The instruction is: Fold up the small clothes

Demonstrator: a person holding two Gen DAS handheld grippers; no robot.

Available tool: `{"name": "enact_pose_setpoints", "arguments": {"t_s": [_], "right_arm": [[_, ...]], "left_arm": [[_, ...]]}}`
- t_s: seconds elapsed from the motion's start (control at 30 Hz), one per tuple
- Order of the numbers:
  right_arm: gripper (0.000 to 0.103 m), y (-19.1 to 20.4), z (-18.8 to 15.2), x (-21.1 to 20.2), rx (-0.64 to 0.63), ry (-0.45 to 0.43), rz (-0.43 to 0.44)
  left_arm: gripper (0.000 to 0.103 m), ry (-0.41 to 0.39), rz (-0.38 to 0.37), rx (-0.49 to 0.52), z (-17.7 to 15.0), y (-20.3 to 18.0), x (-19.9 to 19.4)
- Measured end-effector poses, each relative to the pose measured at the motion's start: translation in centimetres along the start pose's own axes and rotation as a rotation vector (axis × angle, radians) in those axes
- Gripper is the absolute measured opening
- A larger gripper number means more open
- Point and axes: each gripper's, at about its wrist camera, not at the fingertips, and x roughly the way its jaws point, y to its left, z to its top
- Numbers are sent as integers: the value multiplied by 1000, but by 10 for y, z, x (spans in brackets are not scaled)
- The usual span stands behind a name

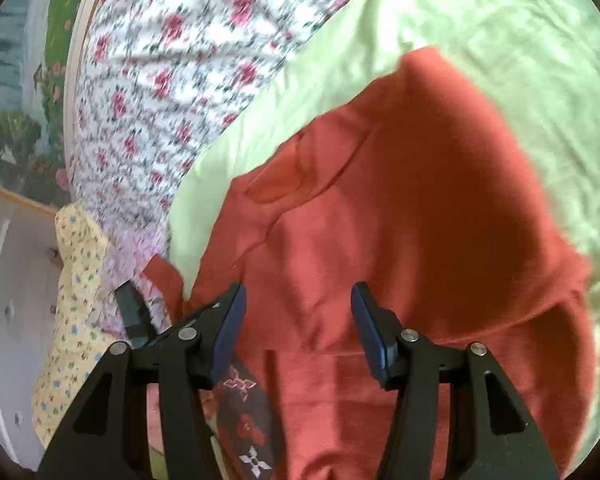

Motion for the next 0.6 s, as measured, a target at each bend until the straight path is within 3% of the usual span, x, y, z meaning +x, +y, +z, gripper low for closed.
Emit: {"name": "enact_pose_setpoints", "arguments": {"t_s": [0.1, 0.23, 0.4, 0.47, 0.6], "right_arm": [[56, -6, 8, -17, 7, -56, -40], [56, -15, 18, -31, -20, -121, -136], [59, -31, 37, -34, -44, -156, -260], [60, -34, 47, -27, -56, -151, -311], [60, -47, 67, 1, -82, -93, -365]], "left_arm": [[7, -96, -18, 25, -7, 1, -39], [7, -32, 49, 2, -19, 27, -33], [7, -80, 71, -41, -22, 35, -43], [7, -62, 62, -69, -23, 39, -42], [7, -25, 88, -21, -27, 32, -34]]}}
